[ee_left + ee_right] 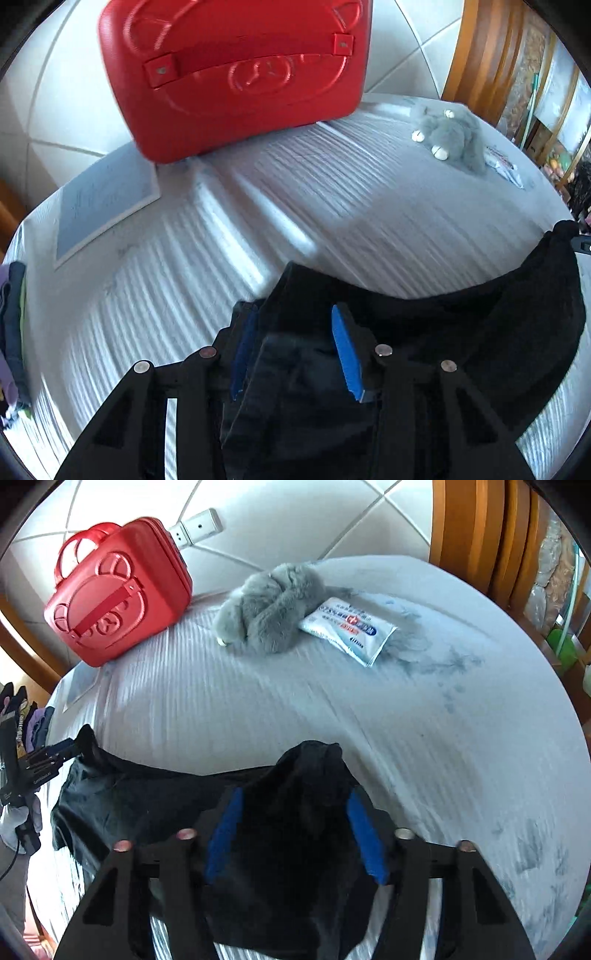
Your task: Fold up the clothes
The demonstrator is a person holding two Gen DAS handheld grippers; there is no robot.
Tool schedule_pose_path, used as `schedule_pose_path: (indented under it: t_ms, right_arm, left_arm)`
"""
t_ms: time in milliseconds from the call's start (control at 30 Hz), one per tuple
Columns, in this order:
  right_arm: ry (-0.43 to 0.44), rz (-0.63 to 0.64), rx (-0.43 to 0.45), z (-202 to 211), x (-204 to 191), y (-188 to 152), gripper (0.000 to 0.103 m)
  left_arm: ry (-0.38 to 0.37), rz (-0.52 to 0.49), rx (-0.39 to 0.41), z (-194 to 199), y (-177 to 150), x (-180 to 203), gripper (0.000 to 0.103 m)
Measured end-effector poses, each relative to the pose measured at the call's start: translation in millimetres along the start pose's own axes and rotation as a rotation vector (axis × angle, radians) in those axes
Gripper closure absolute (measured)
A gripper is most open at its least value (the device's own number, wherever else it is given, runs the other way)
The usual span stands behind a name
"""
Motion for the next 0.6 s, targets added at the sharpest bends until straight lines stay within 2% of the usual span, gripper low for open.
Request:
schedule_pose_path:
  t_ms: [33,100,200,300,333,400,433,467,500,600]
  right_arm:
    - [-0.017,0.002,-0.011,-3.9,1.5,0.6,0.067]
    - [-0.072,0.009,-0.034,-11.7,5.5,1.3,0.089]
    - [-0.159,-0.018,-0.024,-17.7,20.1,2.5,0.091]
    - [-0.147,-0.062,-0.026,-26.9,30.6,4.3,0.091]
    - [-0.158,-0.049,-0.017,-27.9,28.4,4.4,0.088]
    - [-0.137,-0.061,0.022,-16.1,25.6,2.1,0.073]
    - [-0.125,-0.070,0.041,-8.3,25.2,0.4,0.067]
    - [-0.112,-0.079,0.068,3.6,25.4,-2.6,0.053]
    - [-0.107,-0.080,0.091,15.5,25.2,-6.0,0.045]
    - [-0.085,-0.054,0.107,40.5,18.3,-18.4,0.045]
  left_arm:
    - [0.007,0.003,-0.014,-4.6,1.5,0.1,0.097]
    - [0.024,0.026,-0.013,-6.4,2.0,-3.0,0.097]
    - [0.048,0.062,-0.011,-9.1,2.6,-7.6,0.096]
    - [0.073,0.097,-0.009,-11.9,3.3,-12.2,0.091]
    - [0.072,0.110,-0.006,-10.9,3.6,-13.6,0.090]
    - [0.057,0.124,0.022,3.7,2.3,-15.6,0.070]
    - [0.055,0.125,0.040,12.3,1.1,-16.6,0.048]
    - [0.056,0.125,0.058,21.3,-0.7,-17.5,0.034]
    - [0.062,0.121,0.076,30.8,-3.6,-18.2,0.033]
    - [0.078,0.137,0.062,47.8,-14.7,-21.1,0.033]
Point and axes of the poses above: each gripper's, at about its wrist camera, not at the fingertips, and z roughly against the way its jaws point, x to its right, y to its top, the point moved 1 cm from there along -z, roughly the way its jaws point, and after that the axes turned 4 degrees about y, right-handed, at the moved point
